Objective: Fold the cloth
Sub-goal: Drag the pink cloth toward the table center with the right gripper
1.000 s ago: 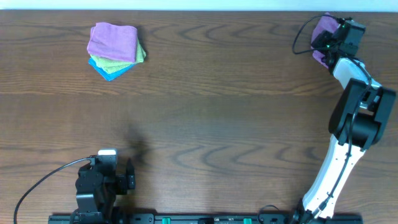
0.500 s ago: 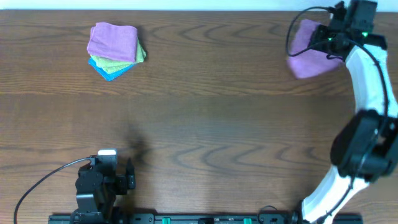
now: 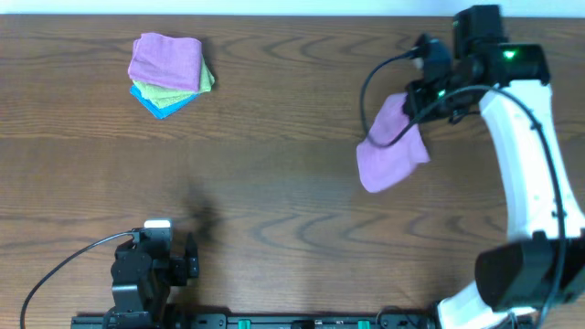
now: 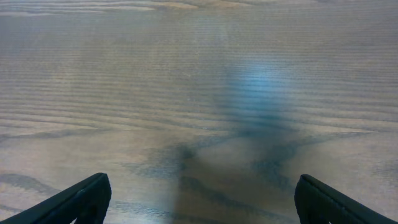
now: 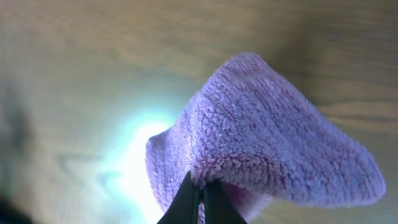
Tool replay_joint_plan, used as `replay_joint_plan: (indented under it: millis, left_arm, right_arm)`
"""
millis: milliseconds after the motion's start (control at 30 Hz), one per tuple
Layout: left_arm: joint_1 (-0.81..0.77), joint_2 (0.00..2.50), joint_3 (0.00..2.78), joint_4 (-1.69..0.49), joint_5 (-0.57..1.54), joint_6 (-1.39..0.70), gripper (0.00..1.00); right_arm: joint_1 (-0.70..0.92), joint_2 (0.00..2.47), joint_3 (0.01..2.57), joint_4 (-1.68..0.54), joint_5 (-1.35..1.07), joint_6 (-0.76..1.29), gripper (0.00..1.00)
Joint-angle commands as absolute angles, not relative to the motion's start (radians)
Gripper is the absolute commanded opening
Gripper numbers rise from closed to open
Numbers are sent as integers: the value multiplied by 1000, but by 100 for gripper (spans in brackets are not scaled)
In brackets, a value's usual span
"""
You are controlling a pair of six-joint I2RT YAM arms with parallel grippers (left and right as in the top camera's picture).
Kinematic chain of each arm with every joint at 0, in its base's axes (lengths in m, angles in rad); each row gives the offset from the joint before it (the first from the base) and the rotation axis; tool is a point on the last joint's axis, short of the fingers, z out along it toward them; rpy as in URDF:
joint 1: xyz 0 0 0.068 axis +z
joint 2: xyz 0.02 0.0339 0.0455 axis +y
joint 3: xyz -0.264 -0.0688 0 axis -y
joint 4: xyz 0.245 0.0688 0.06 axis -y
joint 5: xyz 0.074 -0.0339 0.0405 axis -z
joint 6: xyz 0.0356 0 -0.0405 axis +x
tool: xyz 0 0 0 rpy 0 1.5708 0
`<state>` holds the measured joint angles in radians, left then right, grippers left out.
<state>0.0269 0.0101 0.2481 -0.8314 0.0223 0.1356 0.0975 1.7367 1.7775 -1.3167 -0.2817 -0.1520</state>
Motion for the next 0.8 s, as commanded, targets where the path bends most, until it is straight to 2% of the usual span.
replay_joint_plan:
  millis: [0, 200, 567, 767]
  left_arm:
    - [25, 4, 242, -891, 19, 160, 95]
    - [25, 4, 242, -891, 19, 160, 95]
    - [25, 4, 242, -891, 19, 160, 95]
    - [25, 4, 242, -891, 19, 160, 96]
  right_arm:
    - [165, 1651, 1774, -1358, -296, -200, 1]
    - [246, 1509, 1698, -1454, -297, -195, 2]
    - [362, 1049, 1327, -1444, -349, -52, 1]
    - [414, 987, 1305, -1374, -348, 4, 1]
